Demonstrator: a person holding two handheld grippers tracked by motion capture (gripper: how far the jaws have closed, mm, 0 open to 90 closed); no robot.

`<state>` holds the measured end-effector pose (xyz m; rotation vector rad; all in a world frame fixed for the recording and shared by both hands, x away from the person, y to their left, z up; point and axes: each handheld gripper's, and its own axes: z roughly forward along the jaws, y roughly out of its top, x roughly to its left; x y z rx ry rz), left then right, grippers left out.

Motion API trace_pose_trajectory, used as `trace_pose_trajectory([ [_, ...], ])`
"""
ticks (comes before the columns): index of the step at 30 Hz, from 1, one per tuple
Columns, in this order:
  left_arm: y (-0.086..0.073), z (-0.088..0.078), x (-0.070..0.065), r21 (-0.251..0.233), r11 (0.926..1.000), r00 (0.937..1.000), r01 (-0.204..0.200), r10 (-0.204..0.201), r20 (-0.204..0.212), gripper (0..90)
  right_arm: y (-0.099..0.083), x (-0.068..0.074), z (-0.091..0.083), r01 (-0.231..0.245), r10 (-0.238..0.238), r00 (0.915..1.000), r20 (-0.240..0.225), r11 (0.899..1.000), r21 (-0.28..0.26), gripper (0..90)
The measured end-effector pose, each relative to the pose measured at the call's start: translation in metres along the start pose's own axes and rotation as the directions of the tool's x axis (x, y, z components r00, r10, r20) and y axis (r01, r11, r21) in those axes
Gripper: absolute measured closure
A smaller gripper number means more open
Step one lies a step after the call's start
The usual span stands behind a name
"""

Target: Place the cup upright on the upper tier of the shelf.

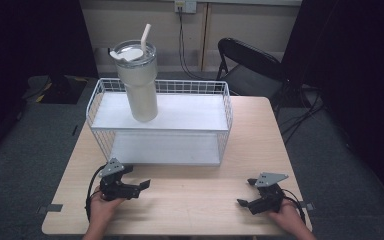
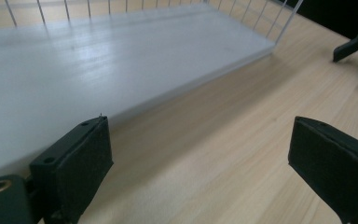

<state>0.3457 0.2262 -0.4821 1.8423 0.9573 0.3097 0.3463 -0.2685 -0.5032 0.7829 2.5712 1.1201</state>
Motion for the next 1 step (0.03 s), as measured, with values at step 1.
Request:
trace_pose_trajectory([
  [1,-0.002,0.0009,0.0002,0.01,0.9999,1.0,0.003,-0.003,-0.002,5.7,0.0,0.0,0.0,0.0,0.0,1.0,0.0,1.0,0.0,12.3],
])
